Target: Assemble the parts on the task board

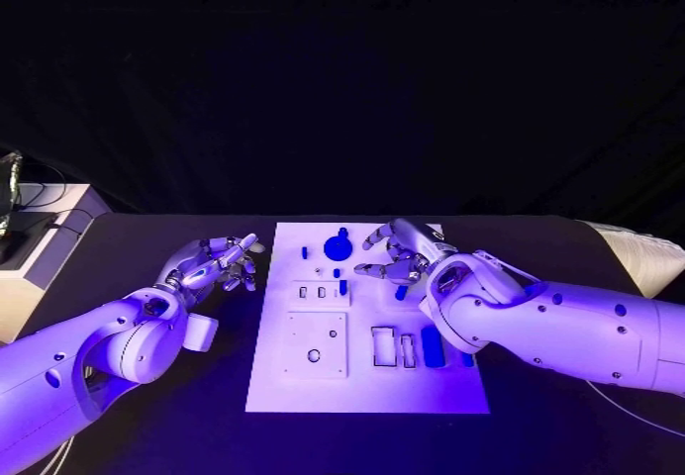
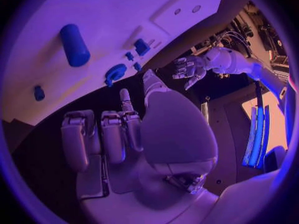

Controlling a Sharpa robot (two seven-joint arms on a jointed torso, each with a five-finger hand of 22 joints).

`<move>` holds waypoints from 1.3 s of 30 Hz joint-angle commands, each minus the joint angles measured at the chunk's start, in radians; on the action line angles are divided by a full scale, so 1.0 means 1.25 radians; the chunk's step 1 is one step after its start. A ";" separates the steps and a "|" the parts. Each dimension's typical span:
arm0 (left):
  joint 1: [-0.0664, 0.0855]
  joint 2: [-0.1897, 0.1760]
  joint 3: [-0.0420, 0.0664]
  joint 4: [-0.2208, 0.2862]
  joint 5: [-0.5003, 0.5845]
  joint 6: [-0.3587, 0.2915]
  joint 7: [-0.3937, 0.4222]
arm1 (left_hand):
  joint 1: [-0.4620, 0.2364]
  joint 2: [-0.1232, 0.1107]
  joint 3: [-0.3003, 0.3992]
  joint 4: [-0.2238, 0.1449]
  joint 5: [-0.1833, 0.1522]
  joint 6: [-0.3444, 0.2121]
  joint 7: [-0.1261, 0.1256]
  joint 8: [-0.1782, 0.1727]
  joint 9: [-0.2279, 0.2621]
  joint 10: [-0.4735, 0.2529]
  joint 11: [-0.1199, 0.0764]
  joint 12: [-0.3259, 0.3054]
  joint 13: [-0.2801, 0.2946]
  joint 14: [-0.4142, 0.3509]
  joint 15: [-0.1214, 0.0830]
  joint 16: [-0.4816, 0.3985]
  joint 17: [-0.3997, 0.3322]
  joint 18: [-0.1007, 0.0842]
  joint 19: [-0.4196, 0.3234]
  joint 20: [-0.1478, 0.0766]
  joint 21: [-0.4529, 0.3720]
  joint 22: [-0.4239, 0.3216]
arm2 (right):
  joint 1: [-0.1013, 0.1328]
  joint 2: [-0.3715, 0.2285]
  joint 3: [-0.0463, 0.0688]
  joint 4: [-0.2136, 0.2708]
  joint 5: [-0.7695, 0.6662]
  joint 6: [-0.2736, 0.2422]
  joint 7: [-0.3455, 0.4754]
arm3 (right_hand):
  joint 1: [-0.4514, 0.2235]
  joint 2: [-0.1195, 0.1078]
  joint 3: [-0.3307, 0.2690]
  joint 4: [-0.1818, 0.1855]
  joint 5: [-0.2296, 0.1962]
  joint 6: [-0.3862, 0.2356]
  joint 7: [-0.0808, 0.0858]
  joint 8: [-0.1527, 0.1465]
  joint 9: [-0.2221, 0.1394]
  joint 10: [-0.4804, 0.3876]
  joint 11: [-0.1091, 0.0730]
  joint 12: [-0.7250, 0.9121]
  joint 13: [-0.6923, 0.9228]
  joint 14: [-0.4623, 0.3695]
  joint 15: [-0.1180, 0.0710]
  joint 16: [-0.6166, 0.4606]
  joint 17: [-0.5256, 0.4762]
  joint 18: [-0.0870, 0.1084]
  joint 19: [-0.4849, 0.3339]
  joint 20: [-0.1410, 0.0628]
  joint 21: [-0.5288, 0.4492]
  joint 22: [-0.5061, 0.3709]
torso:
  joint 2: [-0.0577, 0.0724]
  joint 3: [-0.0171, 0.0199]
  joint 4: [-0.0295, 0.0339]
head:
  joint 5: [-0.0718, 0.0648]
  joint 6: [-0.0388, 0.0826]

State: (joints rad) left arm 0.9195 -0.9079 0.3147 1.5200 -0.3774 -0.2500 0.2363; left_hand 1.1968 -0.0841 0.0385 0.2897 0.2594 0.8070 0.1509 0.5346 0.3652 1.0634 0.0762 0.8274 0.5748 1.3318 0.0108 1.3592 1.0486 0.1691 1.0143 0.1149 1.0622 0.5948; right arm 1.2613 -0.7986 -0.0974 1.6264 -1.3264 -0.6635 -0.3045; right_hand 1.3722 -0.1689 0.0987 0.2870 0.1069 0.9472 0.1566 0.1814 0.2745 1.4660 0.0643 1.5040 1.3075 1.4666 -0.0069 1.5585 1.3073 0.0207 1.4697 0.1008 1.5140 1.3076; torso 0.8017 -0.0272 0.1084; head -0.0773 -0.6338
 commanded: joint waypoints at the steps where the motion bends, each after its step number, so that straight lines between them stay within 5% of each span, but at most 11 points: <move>1: 0.008 0.011 0.005 -0.001 -0.083 0.019 -0.102 | -0.016 0.004 -0.007 0.000 0.002 -0.008 -0.007 0.031 0.020 -0.003 -0.008 0.051 0.030 0.064 -0.005 0.064 0.119 -0.014 0.061 -0.004 0.090 0.115 | 0.010 -0.011 0.003 -0.002 0.193 -0.008 0.146 | 0.012 0.006 0.006 0.001 0.009 -0.005 -0.002 0.006 0.002 0.036 0.007 -0.003 0.162 0.072 0.007 -0.004 0.162 -0.003 0.055 0.004 -0.005 0.180 | -0.007 0.0059 -0.0027 | 0.003 0.004; 2: 0.013 0.017 0.007 -0.005 -0.098 0.029 -0.126 | -0.021 0.006 -0.009 0.001 0.002 -0.009 -0.008 0.040 0.026 -0.004 -0.009 0.068 0.039 0.078 -0.006 0.078 0.148 -0.021 0.085 -0.006 0.119 0.159 | 0.015 -0.015 0.005 -0.006 0.225 -0.005 0.161 | 0.014 0.009 0.009 0.001 0.017 -0.003 -0.002 0.008 0.003 0.037 0.006 -0.002 0.163 0.072 0.006 -0.004 0.163 -0.003 0.055 0.004 -0.005 0.180 | -0.010 0.0071 -0.0034 | 0.004 0.004; 4: 0.023 0.029 0.009 -0.014 -0.133 0.047 -0.180 | -0.023 0.014 -0.009 0.003 0.002 -0.005 -0.018 0.076 0.055 0.059 -0.018 0.193 0.175 0.114 -0.014 0.111 0.229 -0.044 0.165 -0.012 0.209 0.307 | 0.026 -0.021 0.007 -0.020 0.287 0.002 0.186 | 0.019 0.016 0.016 0.000 0.043 0.001 -0.004 0.015 0.007 0.037 0.005 -0.002 0.163 0.072 0.005 -0.004 0.163 -0.003 0.055 0.003 -0.005 0.180 | -0.013 0.0090 -0.0043 | 0.006 0.003; 7: 0.037 0.047 0.010 -0.026 -0.173 0.069 -0.241 | -0.026 0.021 -0.004 0.002 0.003 0.008 -0.030 0.101 0.078 0.124 -0.029 0.282 0.285 0.146 -0.023 0.135 0.299 -0.061 0.220 -0.020 0.259 0.402 | 0.038 -0.025 0.008 -0.040 0.349 0.015 0.208 | 0.026 0.022 0.028 -0.001 0.093 0.021 -0.011 0.038 0.022 0.044 -0.002 0.006 0.170 0.073 -0.001 -0.003 0.166 -0.004 0.056 -0.001 -0.003 0.181 | -0.019 0.0122 -0.0058 | 0.008 0.001; 11: 0.058 0.084 0.010 -0.051 -0.252 0.107 -0.323 | -0.027 0.029 0.021 0.003 0.006 0.025 -0.046 0.116 0.102 0.197 -0.044 0.366 0.405 0.179 -0.038 0.159 0.380 -0.080 0.285 -0.033 0.310 0.509 | 0.051 -0.028 0.010 -0.080 0.405 0.034 0.223 | 0.028 0.021 0.038 -0.002 0.118 0.021 -0.015 0.050 0.035 0.049 -0.005 0.012 0.175 0.074 -0.004 -0.003 0.168 -0.005 0.059 -0.005 0.001 0.184 | -0.026 0.0145 -0.0060 | 0.008 -0.003; 14: 0.075 0.110 0.007 -0.070 -0.320 0.154 -0.365 | -0.038 0.027 0.026 0.004 0.006 0.029 -0.048 0.117 0.109 0.206 -0.046 0.377 0.422 0.182 -0.040 0.161 0.389 -0.083 0.293 -0.036 0.317 0.523 | 0.057 -0.024 0.010 -0.109 0.424 0.047 0.222 | 0.027 0.019 0.040 -0.002 0.123 0.020 -0.015 0.054 0.039 0.051 -0.006 0.014 0.176 0.074 -0.005 -0.002 0.170 -0.005 0.059 -0.006 0.001 0.184 | -0.031 0.0160 -0.0071 | 0.009 -0.004; 17: 0.096 0.137 -0.006 -0.087 -0.364 0.185 -0.417 | -0.036 0.028 0.033 0.003 0.006 0.027 -0.048 0.115 0.112 0.215 -0.047 0.389 0.442 0.185 -0.041 0.164 0.398 -0.085 0.298 -0.037 0.321 0.533 | 0.060 -0.021 0.010 -0.126 0.412 0.058 0.215 | 0.028 0.018 0.042 -0.003 0.128 0.017 -0.016 0.055 0.042 0.050 -0.006 0.013 0.176 0.074 -0.005 -0.003 0.168 -0.005 0.058 -0.006 0.000 0.184 | -0.034 0.0171 -0.0078 | 0.010 -0.006; 24: 0.153 0.208 -0.062 -0.147 -0.401 0.245 -0.514 | -0.036 0.023 0.046 0.002 0.006 0.022 -0.047 0.107 0.117 0.214 -0.045 0.392 0.450 0.189 -0.040 0.167 0.410 -0.088 0.308 -0.039 0.328 0.550 | 0.062 -0.010 0.010 -0.150 0.358 0.079 0.183 | 0.030 0.008 0.046 -0.004 0.131 0.002 -0.013 0.055 0.049 0.047 -0.004 0.010 0.173 0.073 -0.004 -0.003 0.166 -0.004 0.056 -0.006 -0.004 0.181 | -0.040 0.0180 -0.0069 | 0.011 -0.010; 27: 0.169 0.236 -0.077 -0.173 -0.414 0.268 -0.532 | -0.018 0.018 0.080 0.002 0.006 0.020 -0.045 0.096 0.123 0.209 -0.044 0.391 0.453 0.189 -0.039 0.167 0.410 -0.088 0.308 -0.038 0.330 0.552 | 0.063 -0.003 0.010 -0.158 0.347 0.084 0.173 | 0.031 0.007 0.047 -0.004 0.132 0.001 -0.012 0.055 0.050 0.047 -0.004 0.010 0.173 0.073 -0.004 -0.004 0.166 -0.004 0.056 -0.006 -0.004 0.182 | -0.043 0.0195 -0.0069 | 0.011 -0.012; 33: 0.194 0.279 -0.095 -0.212 -0.437 0.293 -0.547 | -0.067 0.002 0.091 0.004 0.000 0.023 -0.040 0.086 0.135 0.206 -0.039 0.393 0.462 0.189 -0.035 0.167 0.411 -0.089 0.308 -0.035 0.332 0.556 | 0.063 0.006 0.010 -0.167 0.325 0.089 0.155 | 0.031 0.006 0.048 -0.005 0.133 -0.001 -0.012 0.055 0.051 0.047 -0.004 0.009 0.172 0.073 -0.004 -0.004 0.166 -0.004 0.057 -0.006 -0.004 0.182 | -0.042 0.0195 -0.0083 | 0.010 -0.013; 39: 0.214 0.310 -0.111 -0.234 -0.458 0.322 -0.556 | -0.048 -0.004 0.115 0.001 0.005 0.020 -0.040 0.079 0.143 0.211 -0.039 0.404 0.481 0.191 -0.034 0.169 0.418 -0.091 0.315 -0.033 0.337 0.569 | 0.063 0.011 0.010 -0.172 0.312 0.092 0.141 | 0.034 0.002 0.053 -0.005 0.145 -0.007 -0.011 0.055 0.056 0.047 -0.003 0.009 0.172 0.073 -0.003 -0.004 0.166 -0.004 0.056 -0.005 -0.004 0.182 | -0.042 0.0197 -0.0088 | 0.009 -0.015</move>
State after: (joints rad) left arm 1.1831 -0.5259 0.1760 1.2296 -0.9105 0.0919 -0.4322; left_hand 1.1263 -0.0899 0.1790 0.2903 0.2640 0.8361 0.0982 0.6362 0.5429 1.3264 0.0258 1.3283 1.1754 1.4649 -0.0356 1.5644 1.3079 0.0754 1.4007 0.0716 1.4774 1.3039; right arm 1.3394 -0.7858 -0.0850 1.4129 -0.9012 -0.5713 -0.1085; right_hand 1.4169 -0.1563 0.1563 0.2814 0.2847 0.9470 0.1422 0.2475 0.3430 1.4661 0.0643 1.5157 1.3078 1.4666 -0.0069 1.5550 1.3073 0.0213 1.4659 0.0969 1.5113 1.3073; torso 0.7492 -0.0028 0.0978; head -0.0657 -0.6521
